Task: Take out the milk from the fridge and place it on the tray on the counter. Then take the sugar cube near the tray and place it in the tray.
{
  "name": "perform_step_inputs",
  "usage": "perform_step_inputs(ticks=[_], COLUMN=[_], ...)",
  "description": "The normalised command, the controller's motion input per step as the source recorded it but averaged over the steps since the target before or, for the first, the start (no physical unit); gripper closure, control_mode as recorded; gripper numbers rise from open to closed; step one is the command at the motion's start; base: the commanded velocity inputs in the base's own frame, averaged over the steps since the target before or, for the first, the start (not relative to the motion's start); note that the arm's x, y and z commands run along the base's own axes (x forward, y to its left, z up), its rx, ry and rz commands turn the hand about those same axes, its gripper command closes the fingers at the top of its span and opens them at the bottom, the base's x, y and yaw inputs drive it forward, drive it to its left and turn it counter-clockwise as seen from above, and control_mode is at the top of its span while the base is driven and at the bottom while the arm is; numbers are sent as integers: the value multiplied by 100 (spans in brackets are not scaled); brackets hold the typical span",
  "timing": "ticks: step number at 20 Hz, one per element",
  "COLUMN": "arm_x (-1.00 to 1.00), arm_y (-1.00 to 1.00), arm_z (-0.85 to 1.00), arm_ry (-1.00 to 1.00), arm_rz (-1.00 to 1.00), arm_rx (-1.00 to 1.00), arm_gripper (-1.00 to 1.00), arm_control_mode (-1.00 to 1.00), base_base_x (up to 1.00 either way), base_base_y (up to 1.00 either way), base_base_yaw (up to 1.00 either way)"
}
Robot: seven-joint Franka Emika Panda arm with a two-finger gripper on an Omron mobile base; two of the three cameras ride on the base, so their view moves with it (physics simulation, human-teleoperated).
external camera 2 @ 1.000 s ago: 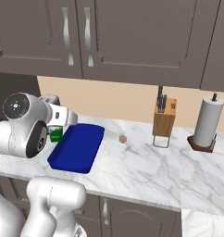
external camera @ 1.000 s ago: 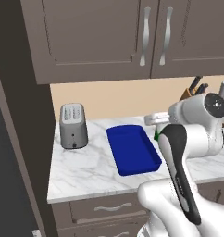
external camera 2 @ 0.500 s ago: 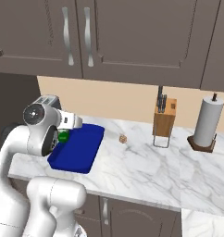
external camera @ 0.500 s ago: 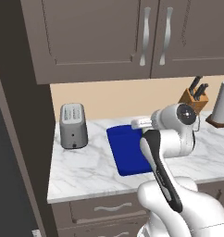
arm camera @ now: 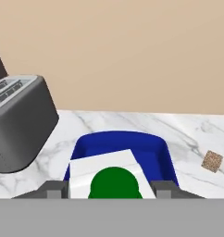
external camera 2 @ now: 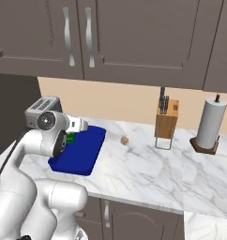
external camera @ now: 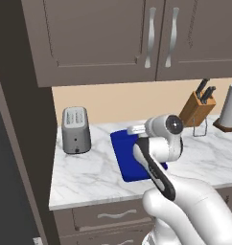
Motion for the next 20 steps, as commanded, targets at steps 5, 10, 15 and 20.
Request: perform_step_inputs(ticks=[5,10,15,20], arm_x=[41,19,14,10], arm_y=[0,8,19,9], arm_z=[-24,-19,-4,0], arm_ry=[0,0,0,0], arm_rz=[0,0,0,0], arm_rx=[0,0,0,0], arm_gripper=[100,100,100,100], arm_control_mode=[-100,-100,-100,-100], base_base_x=[0,0,0,0], base_base_y=[0,0,0,0], base_base_yaw=[0,0,0,0])
